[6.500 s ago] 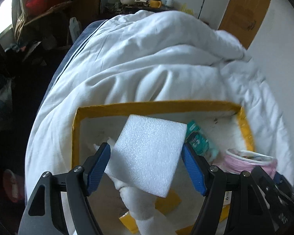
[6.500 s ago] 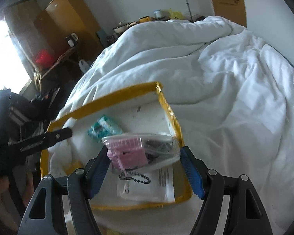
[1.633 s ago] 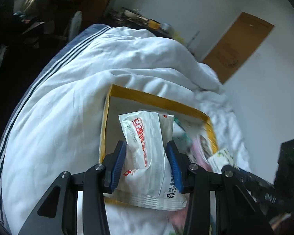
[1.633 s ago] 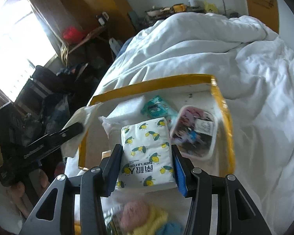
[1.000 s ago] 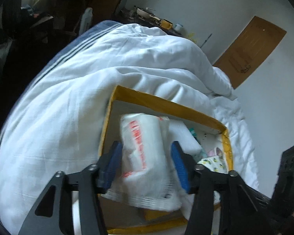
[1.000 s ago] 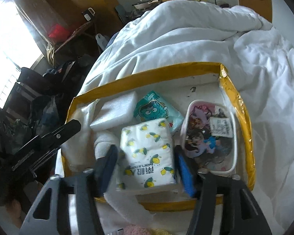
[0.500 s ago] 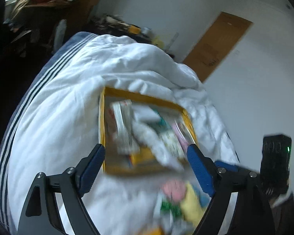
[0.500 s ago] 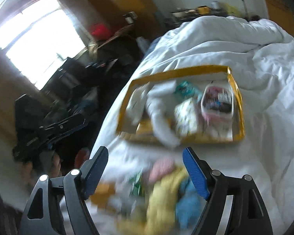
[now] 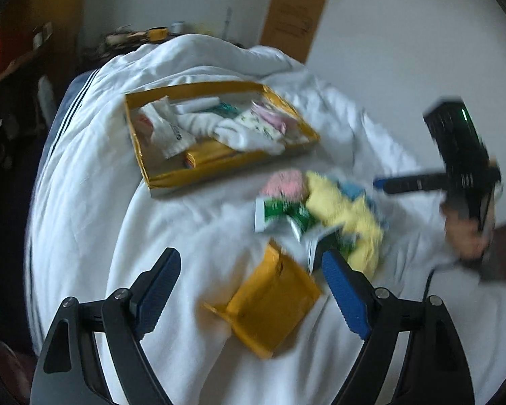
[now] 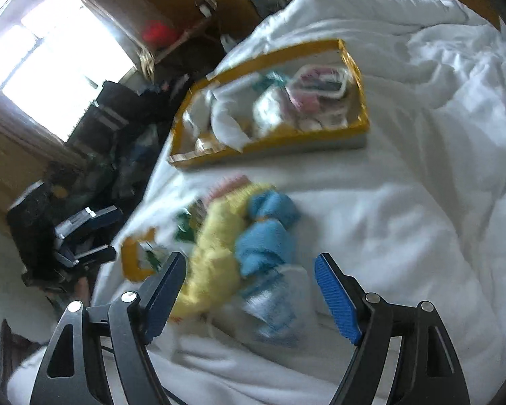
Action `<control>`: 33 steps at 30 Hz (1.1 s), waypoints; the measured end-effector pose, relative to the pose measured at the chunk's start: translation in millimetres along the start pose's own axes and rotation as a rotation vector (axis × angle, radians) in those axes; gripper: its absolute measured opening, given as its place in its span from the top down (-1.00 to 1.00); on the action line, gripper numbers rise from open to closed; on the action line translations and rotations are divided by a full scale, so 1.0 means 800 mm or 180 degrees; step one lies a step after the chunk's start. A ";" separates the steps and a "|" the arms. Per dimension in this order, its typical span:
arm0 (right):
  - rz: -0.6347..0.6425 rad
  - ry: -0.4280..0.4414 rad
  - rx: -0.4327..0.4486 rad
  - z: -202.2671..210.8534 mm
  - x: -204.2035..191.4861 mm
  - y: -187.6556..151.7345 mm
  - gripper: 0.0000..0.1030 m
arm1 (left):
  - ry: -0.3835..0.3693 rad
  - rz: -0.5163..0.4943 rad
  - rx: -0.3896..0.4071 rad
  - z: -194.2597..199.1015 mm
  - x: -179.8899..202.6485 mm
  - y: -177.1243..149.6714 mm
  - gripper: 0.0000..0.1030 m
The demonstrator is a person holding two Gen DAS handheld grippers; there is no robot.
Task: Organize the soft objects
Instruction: 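Release the items in the tray and move both tools back to the pile, then grasp the white desiccant packet with the right tool while the left tool grasps the yellow packet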
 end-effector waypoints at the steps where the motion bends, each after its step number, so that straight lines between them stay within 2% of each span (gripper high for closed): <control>1: 0.0061 -0.0063 -0.0082 -0.002 0.002 -0.004 -0.60 | 0.0010 -0.0094 -0.0067 -0.003 0.001 -0.006 -0.65; 9: 0.0592 -0.0072 -0.0512 -0.029 -0.011 -0.039 -0.60 | -0.0060 -0.0410 -0.0310 -0.012 0.007 -0.033 -0.65; 12: 0.0616 -0.0208 -0.0574 -0.043 -0.008 -0.046 -0.55 | -0.0112 -0.0524 -0.0355 -0.013 0.013 -0.042 -0.65; 15: 0.0642 -0.0326 -0.0580 -0.046 -0.006 -0.047 -0.31 | 0.0064 -0.0713 -0.0433 -0.029 0.020 -0.051 -0.65; 17: 0.0658 -0.0379 -0.0569 -0.045 -0.004 -0.045 -0.08 | 0.0234 -0.0872 -0.0481 -0.040 0.025 -0.059 -0.65; 19: 0.0667 -0.0393 -0.0555 -0.042 -0.003 -0.043 0.00 | 0.0324 -0.1024 -0.0438 -0.042 0.029 -0.062 -0.66; 22: 0.0700 -0.0388 -0.0553 -0.040 -0.002 -0.042 0.14 | 0.0312 -0.1086 -0.0387 -0.037 0.029 -0.064 -0.66; 24: 0.0698 -0.0394 -0.0543 -0.035 -0.002 -0.044 0.37 | 0.0273 -0.1057 -0.0363 -0.033 0.027 -0.062 -0.64; 29: 0.0689 -0.0333 -0.0442 -0.028 -0.001 -0.045 0.42 | 0.0230 -0.1074 -0.0377 -0.028 0.030 -0.059 -0.49; 33: 0.0667 -0.0325 -0.0360 -0.026 0.001 -0.048 0.37 | 0.0308 -0.1166 -0.0382 -0.024 0.038 -0.057 -0.48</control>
Point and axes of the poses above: each gripper's, at about its wrist camera, not at the fingertips, and z roughly against the way its jaws point, x to its right, y to its top, the point moved 7 cm from there along -z, roughly the way its jaws point, and after that the axes turned 4 degrees about z, right-handed, at the moved point
